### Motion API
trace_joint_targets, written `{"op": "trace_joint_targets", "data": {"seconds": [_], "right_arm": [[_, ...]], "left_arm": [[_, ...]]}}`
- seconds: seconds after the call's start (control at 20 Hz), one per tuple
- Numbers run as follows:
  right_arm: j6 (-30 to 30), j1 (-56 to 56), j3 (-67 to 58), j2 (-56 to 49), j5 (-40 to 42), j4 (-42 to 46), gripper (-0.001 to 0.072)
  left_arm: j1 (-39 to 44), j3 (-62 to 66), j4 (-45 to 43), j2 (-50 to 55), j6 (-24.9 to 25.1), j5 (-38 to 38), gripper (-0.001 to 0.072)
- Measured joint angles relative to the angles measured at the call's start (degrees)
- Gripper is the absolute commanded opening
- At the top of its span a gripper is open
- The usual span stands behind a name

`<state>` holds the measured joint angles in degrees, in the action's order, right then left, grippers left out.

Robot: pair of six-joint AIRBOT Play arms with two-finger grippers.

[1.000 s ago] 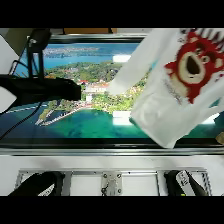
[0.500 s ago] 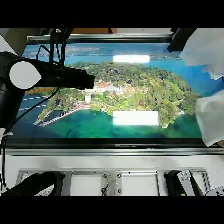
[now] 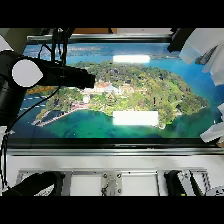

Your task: Fold the clothes and pants, and hang the long-sleeved shirts on hangers.

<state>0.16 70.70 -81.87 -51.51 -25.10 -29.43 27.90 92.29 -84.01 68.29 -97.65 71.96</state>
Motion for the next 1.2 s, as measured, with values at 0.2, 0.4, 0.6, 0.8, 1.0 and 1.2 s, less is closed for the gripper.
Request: {"op": "trace_joint_targets", "data": {"seconds": [0.2,0.4,0.6,0.8,1.0,1.2], "right_arm": [[-0.7,0.0,-0.2,0.0,3.5,3.0,0.0011],[-1.0,0.0,-0.2,-0.5,7.4,4.9,0.001],[-1.0,0.0,-0.2,-1.8,9.4,5.5,0.001],[-1.1,0.0,-0.2,-3.0,11.1,5.7,0.0011],[-1.1,0.0,-0.3,-3.5,12.1,5.5,0.0011],[-1.6,0.0,-0.7,-3.8,13.1,5.3,0.001]], "left_arm": [[0.0,0.0,0.0,0.0,0.2,0.0,0.002],[0.0,0.0,0.0,0.0,0.2,0.0,0.002],[0.0,0.0,0.0,0.0,0.2,0.5,0.002],[0.0,0.0,0.0,0.0,0.2,2.1,0.002],[0.0,0.0,0.1,0.0,0.2,3.6,0.0019],[0.0,0.0,0.1,0.0,0.2,4.2,0.0019]]}}
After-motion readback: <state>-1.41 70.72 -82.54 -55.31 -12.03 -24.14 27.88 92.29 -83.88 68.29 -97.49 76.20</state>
